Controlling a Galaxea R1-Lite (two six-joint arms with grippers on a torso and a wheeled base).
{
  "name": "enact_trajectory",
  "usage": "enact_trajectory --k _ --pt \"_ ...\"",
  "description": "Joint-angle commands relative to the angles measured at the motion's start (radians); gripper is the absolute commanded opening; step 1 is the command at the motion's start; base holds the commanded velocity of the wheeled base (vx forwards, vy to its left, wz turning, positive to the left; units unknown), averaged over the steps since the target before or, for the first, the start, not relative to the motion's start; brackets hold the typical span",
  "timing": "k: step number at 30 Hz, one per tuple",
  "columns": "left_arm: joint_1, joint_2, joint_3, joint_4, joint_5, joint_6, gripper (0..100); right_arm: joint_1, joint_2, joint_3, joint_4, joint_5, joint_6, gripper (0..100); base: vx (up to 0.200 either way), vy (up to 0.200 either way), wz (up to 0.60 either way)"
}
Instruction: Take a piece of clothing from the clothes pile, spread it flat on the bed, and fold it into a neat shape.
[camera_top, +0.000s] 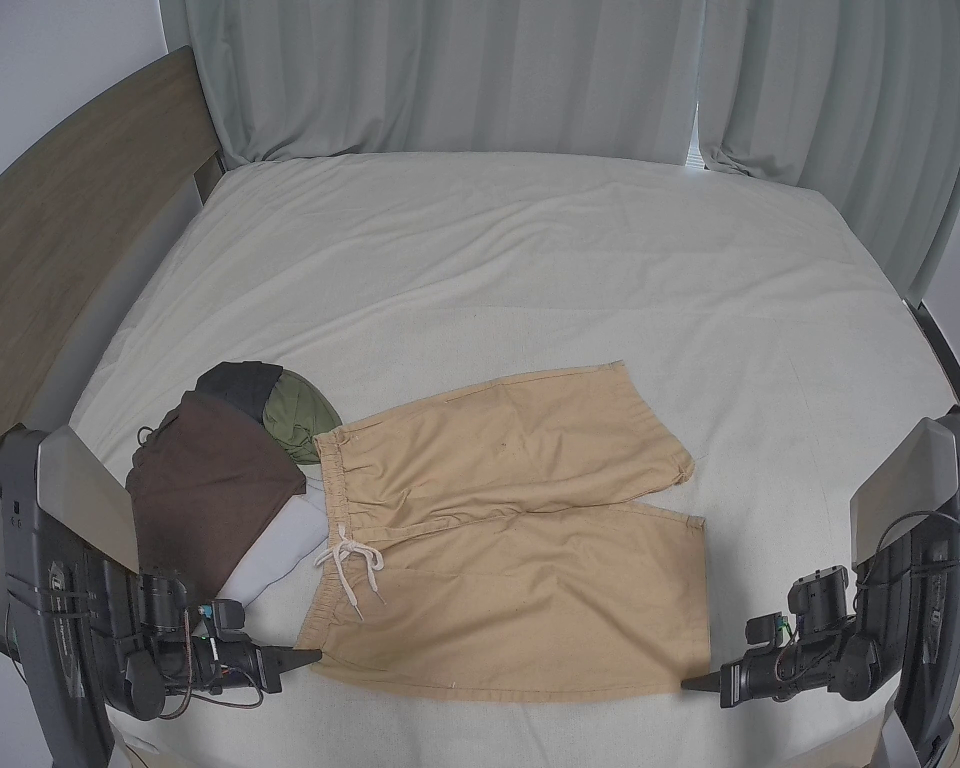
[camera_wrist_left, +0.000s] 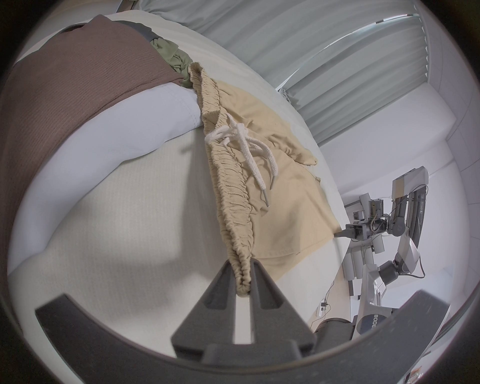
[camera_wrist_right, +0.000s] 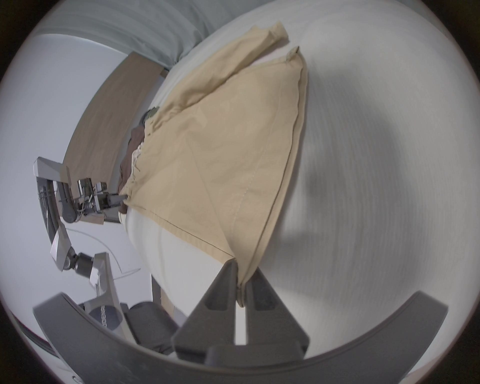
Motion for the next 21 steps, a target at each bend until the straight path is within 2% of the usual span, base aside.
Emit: enact_trajectory --k 1,7,9,12,17,18,21 --pt "0.013 0.013 0.031 0.000 0.000 0.021 0 -0.018 -0.078 0.018 0.078 0.029 -0.048 0 0.000 0.000 0.00" --pt "0.013 0.001 0.025 -0.004 -0.028 0.021 0 -0.019 -0.114 0.016 0.067 0.038 -0.051 0 0.000 0.000 0.00" --pt "0.010 -0.030 0.021 -0.004 -0.052 0.010 0 -0.025 -0.104 0.016 -0.013 0.038 -0.042 0 0.000 0.000 0.00" --pt "0.003 -0.061 0.011 -0.004 -0.055 -0.013 0 -0.038 -0.105 0.018 -0.059 0.038 -0.036 0 0.000 0.000 0.00" --pt "-0.013 -0.108 -0.009 -0.004 -0.057 -0.078 0 -0.036 -0.119 0.016 -0.094 0.040 -0.008 0 0.000 0.000 0.00" --pt "-0.029 -0.133 -0.022 -0.004 -0.057 -0.129 0 -0.031 -0.119 0.012 -0.143 0.040 0.013 0 0.000 0.000 0.00" --pt "-0.039 -0.166 -0.038 -0.004 -0.055 -0.184 0 -0.031 -0.124 -0.005 -0.143 0.041 0.033 0 0.000 0.000 0.00"
